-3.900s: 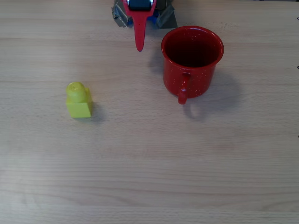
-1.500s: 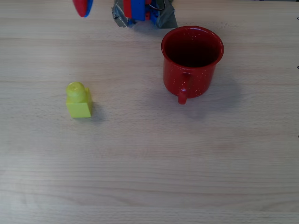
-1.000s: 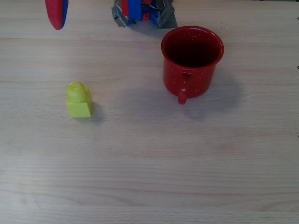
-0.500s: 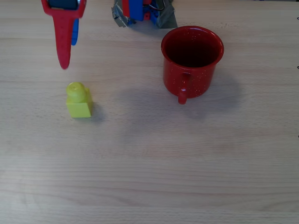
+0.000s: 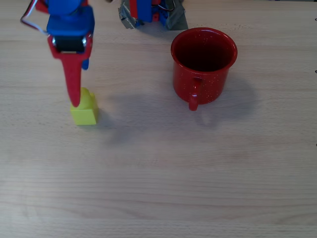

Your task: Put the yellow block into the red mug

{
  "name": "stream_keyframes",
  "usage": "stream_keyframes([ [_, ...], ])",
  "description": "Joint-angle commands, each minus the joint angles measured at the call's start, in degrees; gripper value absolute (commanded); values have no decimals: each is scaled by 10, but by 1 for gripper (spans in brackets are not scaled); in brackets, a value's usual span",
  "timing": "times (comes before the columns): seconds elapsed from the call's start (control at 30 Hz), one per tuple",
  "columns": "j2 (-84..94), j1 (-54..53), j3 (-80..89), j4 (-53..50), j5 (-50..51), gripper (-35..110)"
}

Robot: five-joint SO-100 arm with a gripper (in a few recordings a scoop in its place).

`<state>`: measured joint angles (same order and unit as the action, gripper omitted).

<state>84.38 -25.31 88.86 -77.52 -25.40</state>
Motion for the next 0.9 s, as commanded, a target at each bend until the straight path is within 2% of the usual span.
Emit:
stream_keyframes([
  [0.0, 10, -13, -46, 10, -4, 43],
  [0.53, -47, -7, -30, 71, -4, 41],
  [0.87, -62, 4, -25, 98, -3, 35],
])
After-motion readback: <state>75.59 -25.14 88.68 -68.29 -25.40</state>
